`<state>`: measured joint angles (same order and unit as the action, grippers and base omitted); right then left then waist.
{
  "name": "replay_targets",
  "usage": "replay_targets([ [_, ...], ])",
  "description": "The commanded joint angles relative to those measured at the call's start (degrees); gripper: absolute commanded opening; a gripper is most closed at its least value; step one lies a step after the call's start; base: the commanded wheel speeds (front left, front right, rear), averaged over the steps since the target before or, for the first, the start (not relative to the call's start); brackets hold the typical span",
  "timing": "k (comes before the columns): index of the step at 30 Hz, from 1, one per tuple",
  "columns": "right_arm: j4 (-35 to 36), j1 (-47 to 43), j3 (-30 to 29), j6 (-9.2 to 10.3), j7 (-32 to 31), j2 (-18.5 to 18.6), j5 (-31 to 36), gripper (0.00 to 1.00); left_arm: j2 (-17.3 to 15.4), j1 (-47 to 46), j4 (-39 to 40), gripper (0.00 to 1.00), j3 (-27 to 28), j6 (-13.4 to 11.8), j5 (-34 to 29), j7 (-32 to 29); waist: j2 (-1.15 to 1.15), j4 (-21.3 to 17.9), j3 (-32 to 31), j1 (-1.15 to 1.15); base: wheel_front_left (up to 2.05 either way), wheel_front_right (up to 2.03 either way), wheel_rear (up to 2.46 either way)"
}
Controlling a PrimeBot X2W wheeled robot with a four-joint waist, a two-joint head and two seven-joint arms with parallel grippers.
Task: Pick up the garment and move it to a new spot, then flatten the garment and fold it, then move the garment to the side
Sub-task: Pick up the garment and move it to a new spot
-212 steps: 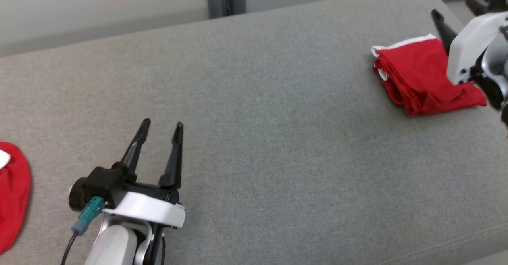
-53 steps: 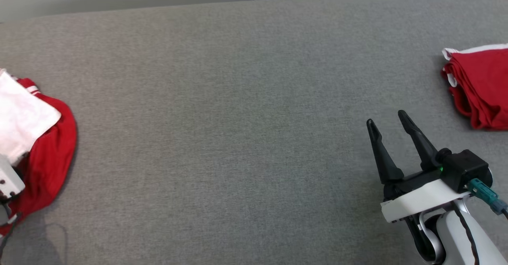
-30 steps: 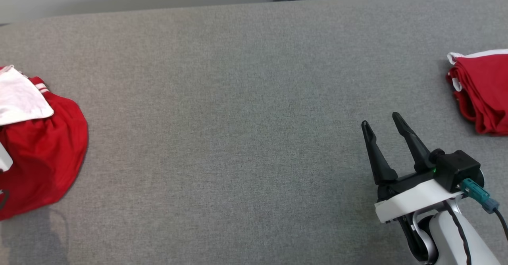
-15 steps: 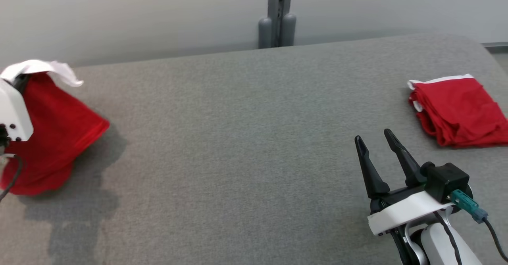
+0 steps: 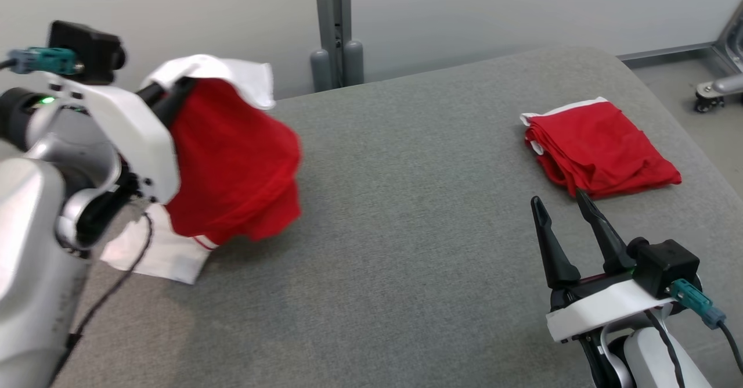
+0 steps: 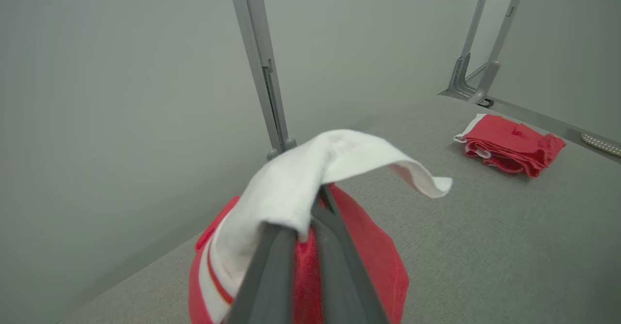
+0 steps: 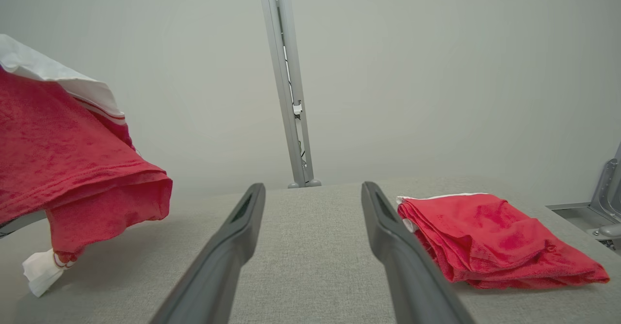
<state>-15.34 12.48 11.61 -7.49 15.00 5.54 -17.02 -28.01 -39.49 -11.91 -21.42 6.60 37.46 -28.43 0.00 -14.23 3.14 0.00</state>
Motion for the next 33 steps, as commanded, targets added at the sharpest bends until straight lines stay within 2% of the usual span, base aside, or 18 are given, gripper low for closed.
replay_targets([
  [1, 0.38, 0.14, -0.22, -0.01, 0.23, 0.24, 0.34, 1.00, 1.33, 0.68, 2.21, 0.00, -0.52, -0.34, 0.52, 0.43, 0.00, -1.07, 0.34, 0.00, 0.00, 0.00, 0.00],
  [8, 0.77, 0.84, -0.47, -0.01, 0.23, 0.39, 0.06, 1.00, 6.39, 1.66, 10.86, 0.00, -1.97, -0.61, 2.43, 3.14, 0.00, -3.35, 1.64, 0.00, 0.00, 0.00, 0.00],
  [11, 0.82, 0.78, -0.47, -0.01, 0.23, 0.30, 0.07, 1.00, 6.15, 2.79, 11.43, 0.00, -2.50, -1.16, 2.24, 2.59, 0.00, -4.15, 2.19, 0.00, 0.00, 0.00, 0.00],
  [16, 0.53, 1.05, -0.02, -0.01, 0.24, 0.02, -0.15, 1.00, 5.17, 7.20, 7.42, 0.00, -2.17, -1.66, 3.74, 2.58, 0.00, -5.36, 2.98, 0.00, 0.00, 0.00, 0.00],
  [21, 0.18, 1.00, -0.11, -0.01, 0.24, -0.02, -0.17, 1.00, 3.70, 11.60, -0.98, 0.00, -1.02, -1.65, 5.11, 3.84, 0.00, -5.60, 3.56, 0.00, 0.00, 0.00, 0.00],
  [22, 0.09, 1.07, -0.04, -0.01, 0.24, 0.02, -0.15, 1.00, 3.66, 12.29, -3.13, 0.18, -0.78, -1.63, 5.65, 4.05, 0.00, -5.51, 3.64, 0.00, 0.00, 0.00, 0.00],
  [23, -0.04, 1.18, 0.01, -0.01, 0.25, 0.07, -0.13, 1.00, 3.70, 12.74, -5.40, 0.44, -0.63, -1.55, 6.07, 4.20, 0.00, -5.38, 3.70, 0.00, 0.00, 0.00, 0.00],
  [24, -0.16, 1.26, 0.04, -0.01, 0.25, 0.18, -0.16, 1.00, 3.56, 12.85, -7.30, 1.00, -0.53, -1.49, 6.02, 4.53, 0.00, -5.18, 3.75, 0.00, 0.00, 0.00, 0.00],
  [29, -0.62, 1.34, 0.46, -0.01, 0.24, 0.51, -0.10, 1.00, 3.94, 12.15, -12.91, 1.00, -0.58, -0.97, 5.58, 7.47, 0.00, -3.81, 3.65, 0.00, 0.00, 0.00, 0.00],
  [33, -1.25, 0.97, 0.61, -0.01, 0.24, 0.85, 0.04, 1.00, 4.08, 11.34, -14.12, 1.00, -1.38, -0.07, 5.22, 10.06, 0.00, -1.83, 3.01, 0.00, 0.00, 0.00, 0.00],
])
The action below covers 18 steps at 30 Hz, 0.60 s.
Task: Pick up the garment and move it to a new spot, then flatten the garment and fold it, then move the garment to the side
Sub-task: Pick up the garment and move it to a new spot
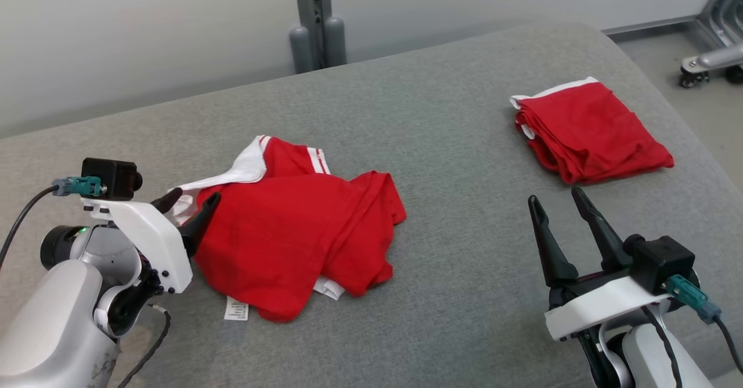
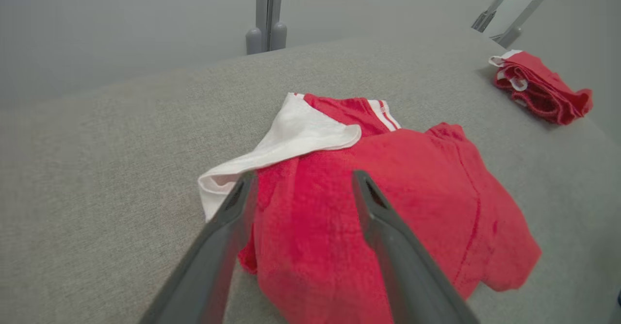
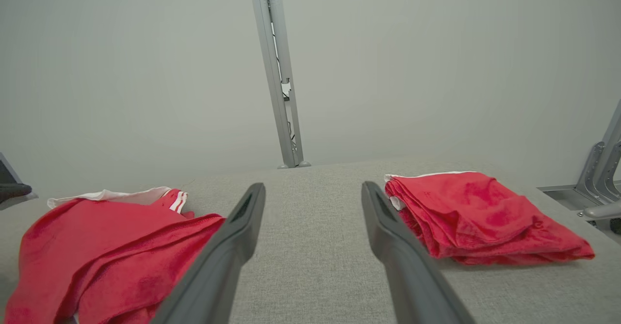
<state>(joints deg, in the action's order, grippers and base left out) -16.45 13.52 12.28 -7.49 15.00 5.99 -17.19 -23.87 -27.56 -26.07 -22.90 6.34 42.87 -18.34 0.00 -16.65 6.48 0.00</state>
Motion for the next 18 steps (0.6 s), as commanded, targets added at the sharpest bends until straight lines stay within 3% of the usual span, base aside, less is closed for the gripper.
replay_targets([
  [1, -0.21, -0.17, 0.00, -0.01, 0.24, 0.43, 0.19, 1.00, -0.13, -0.79, 0.29, 1.00, -0.02, 0.24, -0.27, 0.68, 0.00, 1.11, -0.53, 0.00, 0.00, 0.00, 0.00],
  [5, -0.39, -0.56, 0.03, -0.01, 0.24, 0.65, 0.17, 1.00, -0.82, -1.13, 3.21, 1.00, 0.16, 0.58, -1.02, 3.89, 0.00, 3.08, -1.34, 0.00, 0.00, 0.00, 0.00],
  [8, -0.30, -0.78, -0.25, -0.01, 0.24, 0.83, 0.20, 1.00, -1.68, -0.29, 6.64, 1.00, 0.86, -0.54, -2.22, 6.55, 0.00, 4.37, -1.79, 0.00, 0.00, 0.00, 0.00],
  [18, 0.50, -1.92, -1.96, -0.01, 0.25, 1.00, 0.66, 1.00, -2.86, 9.04, 19.45, 1.00, 5.11, -9.56, -6.84, 17.87, 0.00, 7.11, -2.42, 0.00, 0.00, 0.00, 0.00],
])
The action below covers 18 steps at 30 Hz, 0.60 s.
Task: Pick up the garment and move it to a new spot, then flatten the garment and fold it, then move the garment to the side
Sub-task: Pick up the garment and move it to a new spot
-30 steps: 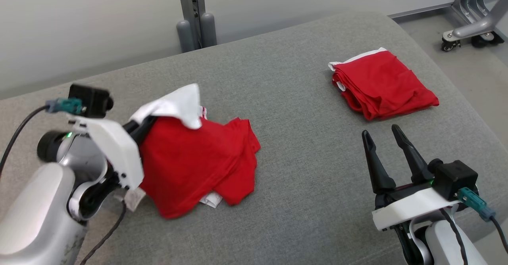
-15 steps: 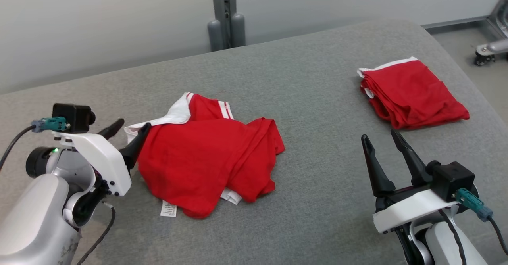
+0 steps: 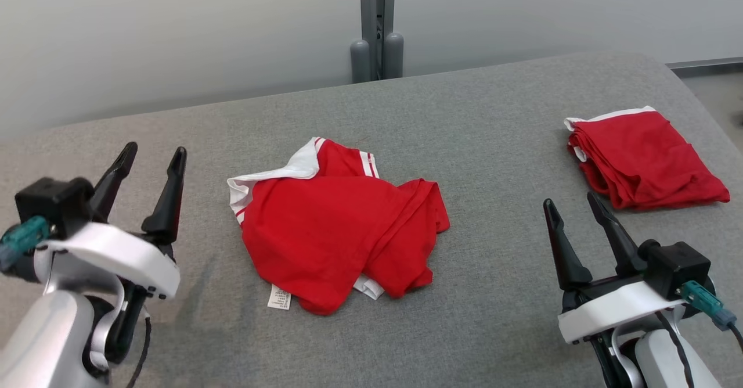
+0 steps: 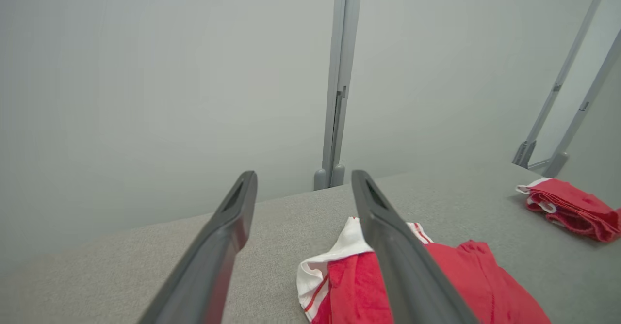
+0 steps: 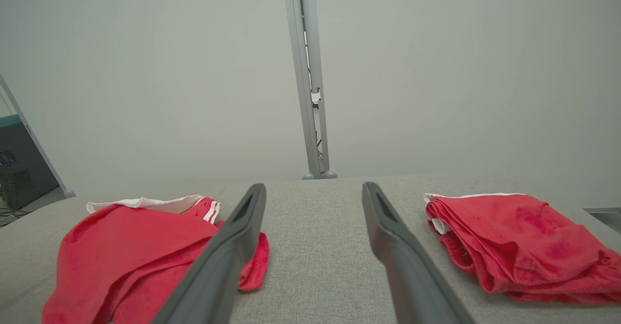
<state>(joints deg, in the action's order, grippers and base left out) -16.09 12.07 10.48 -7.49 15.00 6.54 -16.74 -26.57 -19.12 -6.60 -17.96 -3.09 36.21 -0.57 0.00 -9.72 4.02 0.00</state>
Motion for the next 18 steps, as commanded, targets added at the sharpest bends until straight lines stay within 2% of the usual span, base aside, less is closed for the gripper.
replay_targets([
  [1, 0.31, -0.59, -0.36, -0.01, 0.24, 0.46, 0.28, 1.00, 0.17, 1.84, 0.70, 1.00, 0.59, -0.99, -0.33, 1.42, 0.00, 0.47, 0.05, 0.00, 0.00, 0.00, 0.00],
  [8, 1.44, -1.84, -1.81, -0.01, 0.24, -0.55, 0.81, 1.00, 2.68, 11.03, 1.06, 1.00, 2.70, -6.23, -2.50, 11.47, 0.00, 1.81, -0.21, 0.00, 0.00, 0.00, 0.00],
  [18, 3.17, -3.90, -5.18, -0.01, 0.24, -0.27, 2.28, 1.00, 8.05, 20.34, 2.33, 1.00, 5.74, -9.19, -4.23, 15.68, 0.00, 2.85, -2.55, 0.00, 0.00, 0.00, 0.00],
])
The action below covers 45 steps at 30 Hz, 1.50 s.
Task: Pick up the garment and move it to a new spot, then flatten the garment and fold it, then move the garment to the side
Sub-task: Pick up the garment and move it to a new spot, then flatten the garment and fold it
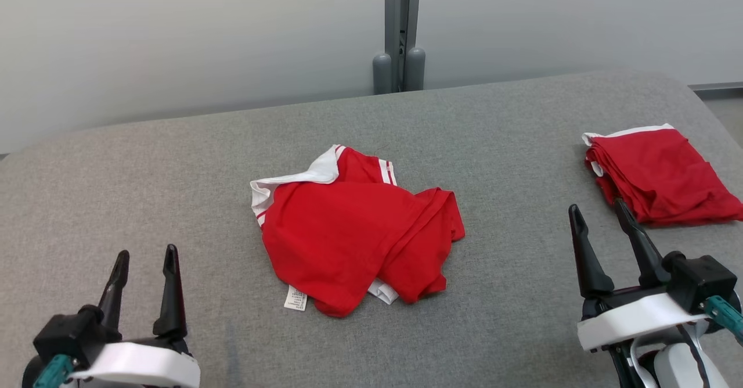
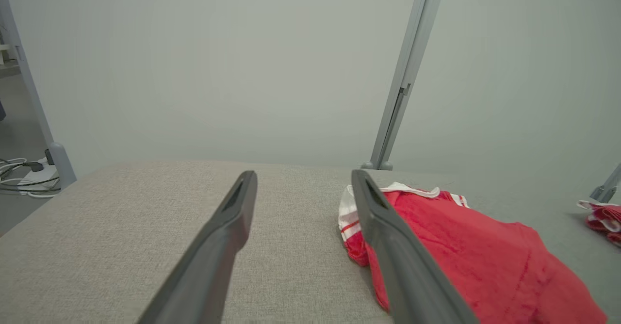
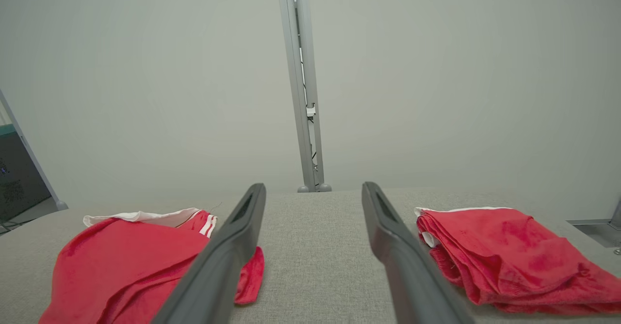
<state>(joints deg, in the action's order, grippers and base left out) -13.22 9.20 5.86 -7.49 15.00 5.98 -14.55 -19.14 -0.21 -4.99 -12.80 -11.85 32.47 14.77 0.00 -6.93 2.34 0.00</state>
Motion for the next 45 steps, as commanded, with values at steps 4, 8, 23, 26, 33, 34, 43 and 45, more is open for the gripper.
replay_targets([
  [4, 0.47, -1.90, -1.49, -0.01, 0.24, 0.18, 0.26, 1.00, 2.57, 3.07, 2.30, 1.00, 1.85, -0.57, -1.33, 0.46, 0.00, 0.11, -1.52, 0.00, 0.00, 0.00, 0.00],
  [8, 0.28, -2.61, -1.42, -0.01, 0.24, -0.05, 0.50, 1.00, 4.85, 4.82, 2.96, 1.00, 2.71, 0.36, -3.51, 0.44, 0.00, 0.27, -1.81, 0.00, 0.00, 0.00, 0.00],
  [23, -0.09, -2.53, -1.45, -0.01, 0.24, -0.02, 0.79, 1.00, 8.80, 4.52, 1.00, 1.00, 5.83, 4.74, -7.96, 0.47, 0.00, 1.46, -2.03, 0.00, 0.00, 0.00, 0.00],
  [26, -0.06, -2.52, -1.37, -0.01, 0.24, -0.09, 0.82, 1.00, 9.25, 4.51, 0.76, 1.00, 6.26, 5.18, -8.64, 0.47, 0.00, 1.61, -2.09, 0.00, 0.00, 0.00, 0.00],
  [33, 0.24, -2.27, -1.24, -0.01, 0.24, -0.07, 0.75, 1.00, 9.96, 4.68, 0.09, 1.00, 6.98, 6.19, -9.63, 0.47, 0.00, 1.55, -2.09, 0.00, 0.00, 0.00, 0.00],
  [34, 0.30, -2.33, -1.23, -0.01, 0.24, -0.08, 0.78, 1.00, 10.04, 4.68, 0.03, 1.00, 7.06, 6.22, -9.76, 0.47, 0.00, 1.53, -2.08, 0.00, 0.00, 0.00, 0.00],
  [43, 0.18, -2.42, -0.97, -0.01, 0.24, -0.10, 0.80, 1.00, 10.87, 4.68, -0.59, 1.00, 7.34, 6.86, -10.74, 0.47, 0.00, 1.32, -2.12, 0.00, 0.00, 0.00, 0.00],
  [45, 0.15, -2.29, -0.93, -0.01, 0.24, -0.11, 0.77, 1.00, 10.97, 4.54, -0.86, 1.00, 7.12, 7.09, -10.77, 0.47, 0.00, 1.25, -2.12, 0.00, 0.00, 0.00, 0.00],
])
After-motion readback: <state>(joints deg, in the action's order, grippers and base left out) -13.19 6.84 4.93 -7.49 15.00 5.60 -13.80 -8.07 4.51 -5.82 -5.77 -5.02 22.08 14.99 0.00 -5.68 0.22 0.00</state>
